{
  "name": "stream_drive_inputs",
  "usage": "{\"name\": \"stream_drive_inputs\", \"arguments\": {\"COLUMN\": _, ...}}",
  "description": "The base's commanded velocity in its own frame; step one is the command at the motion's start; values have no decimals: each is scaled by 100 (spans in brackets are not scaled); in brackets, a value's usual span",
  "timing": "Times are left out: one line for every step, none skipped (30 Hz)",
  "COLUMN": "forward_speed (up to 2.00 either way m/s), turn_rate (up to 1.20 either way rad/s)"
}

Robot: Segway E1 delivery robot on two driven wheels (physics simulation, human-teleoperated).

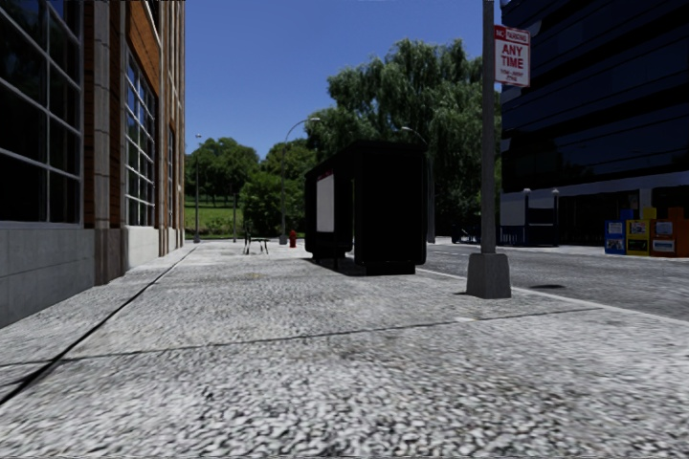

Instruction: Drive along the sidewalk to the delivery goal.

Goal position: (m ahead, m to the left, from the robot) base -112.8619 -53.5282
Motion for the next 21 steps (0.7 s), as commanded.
{"name": "stream_drive_inputs", "arguments": {"forward_speed": 122, "turn_rate": -89}}
{"name": "stream_drive_inputs", "arguments": {"forward_speed": 122, "turn_rate": -89}}
{"name": "stream_drive_inputs", "arguments": {"forward_speed": 122, "turn_rate": -89}}
{"name": "stream_drive_inputs", "arguments": {"forward_speed": 122, "turn_rate": -89}}
{"name": "stream_drive_inputs", "arguments": {"forward_speed": 122, "turn_rate": -89}}
{"name": "stream_drive_inputs", "arguments": {"forward_speed": 122, "turn_rate": -89}}
{"name": "stream_drive_inputs", "arguments": {"forward_speed": 122, "turn_rate": -89}}
{"name": "stream_drive_inputs", "arguments": {"forward_speed": 122, "turn_rate": -89}}
{"name": "stream_drive_inputs", "arguments": {"forward_speed": 122, "turn_rate": -89}}
{"name": "stream_drive_inputs", "arguments": {"forward_speed": 122, "turn_rate": -89}}
{"name": "stream_drive_inputs", "arguments": {"forward_speed": 122, "turn_rate": -89}}
{"name": "stream_drive_inputs", "arguments": {"forward_speed": 122, "turn_rate": -89}}
{"name": "stream_drive_inputs", "arguments": {"forward_speed": 122, "turn_rate": -89}}
{"name": "stream_drive_inputs", "arguments": {"forward_speed": 122, "turn_rate": -89}}
{"name": "stream_drive_inputs", "arguments": {"forward_speed": 122, "turn_rate": -90}}
{"name": "stream_drive_inputs", "arguments": {"forward_speed": 122, "turn_rate": -92}}
{"name": "stream_drive_inputs", "arguments": {"forward_speed": 122, "turn_rate": -95}}
{"name": "stream_drive_inputs", "arguments": {"forward_speed": 122, "turn_rate": -95}}
{"name": "stream_drive_inputs", "arguments": {"forward_speed": 122, "turn_rate": -97}}
{"name": "stream_drive_inputs", "arguments": {"forward_speed": 122, "turn_rate": -97}}
{"name": "stream_drive_inputs", "arguments": {"forward_speed": 122, "turn_rate": -98}}
